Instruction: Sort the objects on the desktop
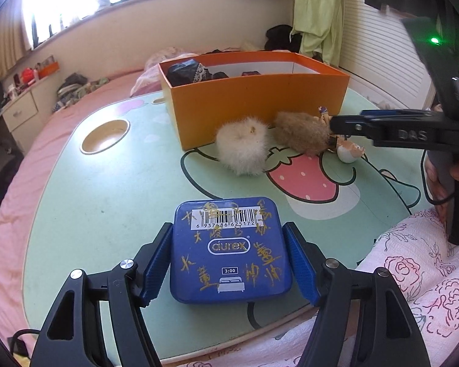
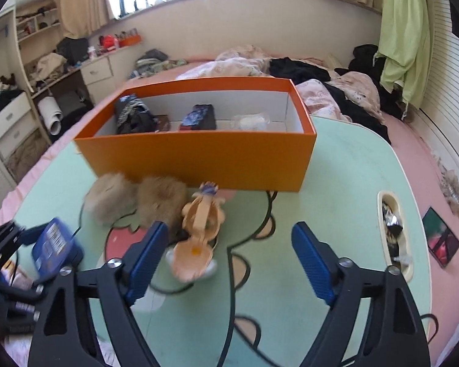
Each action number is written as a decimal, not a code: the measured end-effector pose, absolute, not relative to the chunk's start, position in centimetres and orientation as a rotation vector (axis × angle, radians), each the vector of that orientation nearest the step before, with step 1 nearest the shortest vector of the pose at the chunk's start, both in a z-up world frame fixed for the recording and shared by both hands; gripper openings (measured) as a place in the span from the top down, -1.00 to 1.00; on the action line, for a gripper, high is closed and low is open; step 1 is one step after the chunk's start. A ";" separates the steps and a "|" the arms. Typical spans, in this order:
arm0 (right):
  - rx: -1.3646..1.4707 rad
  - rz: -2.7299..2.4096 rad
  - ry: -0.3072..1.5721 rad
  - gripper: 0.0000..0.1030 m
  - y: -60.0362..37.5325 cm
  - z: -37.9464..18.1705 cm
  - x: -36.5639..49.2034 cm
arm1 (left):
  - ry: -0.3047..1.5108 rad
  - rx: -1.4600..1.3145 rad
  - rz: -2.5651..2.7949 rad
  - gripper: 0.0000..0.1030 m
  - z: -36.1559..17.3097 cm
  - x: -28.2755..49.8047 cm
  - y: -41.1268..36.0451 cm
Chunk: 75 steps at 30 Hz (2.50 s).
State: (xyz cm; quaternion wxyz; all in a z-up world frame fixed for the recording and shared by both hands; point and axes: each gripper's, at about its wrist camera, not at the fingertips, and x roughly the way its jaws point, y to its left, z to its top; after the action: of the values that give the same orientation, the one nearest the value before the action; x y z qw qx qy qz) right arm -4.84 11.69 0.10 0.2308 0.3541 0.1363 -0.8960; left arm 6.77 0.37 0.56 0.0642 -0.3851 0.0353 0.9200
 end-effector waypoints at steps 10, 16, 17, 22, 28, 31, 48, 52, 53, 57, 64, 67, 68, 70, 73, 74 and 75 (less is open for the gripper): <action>1.001 -2.413 0.466 0.38 10.8 -2.3 -5.5 | 0.099 -1.155 2.778 -0.27 0.6 6.9 0.3; 0.919 -2.399 0.241 0.39 14.4 -0.5 -5.0 | 0.017 -1.144 2.765 -0.27 2.1 7.0 -0.6; 0.900 -2.404 0.234 0.39 14.7 0.1 -4.8 | -0.029 -1.111 2.758 -0.27 3.2 6.9 -0.9; 0.830 -2.422 0.214 0.39 14.6 4.1 -5.3 | -0.086 -0.967 2.743 -0.27 9.2 4.4 -0.7; 0.800 -2.419 0.227 0.39 10.5 7.3 -8.7 | -0.120 -0.952 2.794 -0.27 13.1 -4.0 0.5; 0.809 -2.424 0.210 0.39 8.6 7.4 -11.2 | -0.160 -1.039 2.825 -0.27 11.9 -7.9 0.2; 0.788 -2.478 0.136 -0.28 9.8 6.3 -10.3 | -0.153 -0.993 2.831 -0.87 10.0 -2.1 -0.8; 0.811 -2.431 0.221 -0.31 11.2 5.9 -6.9 | -0.097 -1.128 2.783 -0.88 7.0 0.8 -0.4; 0.831 -2.411 0.253 -0.32 11.6 5.3 -6.0 | -0.093 -1.162 2.772 -0.88 6.1 1.4 -0.4; 0.946 -2.336 0.340 -0.32 13.2 2.0 -3.4 | -0.053 -1.250 2.775 -0.88 3.1 3.1 0.0; 1.005 -2.361 0.438 -0.32 14.4 -1.9 -1.4 | 0.065 -1.310 2.803 -1.00 0.6 4.1 0.4; 1.012 -2.362 0.487 -0.43 13.9 -2.5 -1.1 | 0.053 -1.300 2.823 -1.00 0.7 4.3 0.1; 1.012 -2.362 0.507 -0.61 13.8 -2.7 -1.0 | 0.052 -1.296 2.824 -1.00 0.6 4.3 0.1; 1.018 -2.339 0.522 -0.86 13.7 -2.9 -1.0 | 0.052 -1.285 2.819 -1.00 0.6 4.2 0.0; 1.002 -2.314 0.535 -0.99 13.8 -3.2 -0.9 | 0.052 -1.278 2.820 -1.00 0.5 4.3 0.0; 0.995 -2.311 0.535 -0.99 13.9 -3.2 -0.9 | 0.051 -1.279 2.820 -1.00 0.5 4.2 0.0; 0.992 -2.310 0.535 -0.99 13.9 -3.2 -0.9 | 0.050 -1.279 2.819 -1.00 0.5 4.2 0.0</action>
State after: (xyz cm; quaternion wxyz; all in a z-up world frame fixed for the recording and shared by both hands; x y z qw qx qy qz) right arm -0.86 13.90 -3.20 0.2818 0.3703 0.1998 -0.8623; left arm 4.23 -0.03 0.46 0.0226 -0.4131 0.0162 0.9102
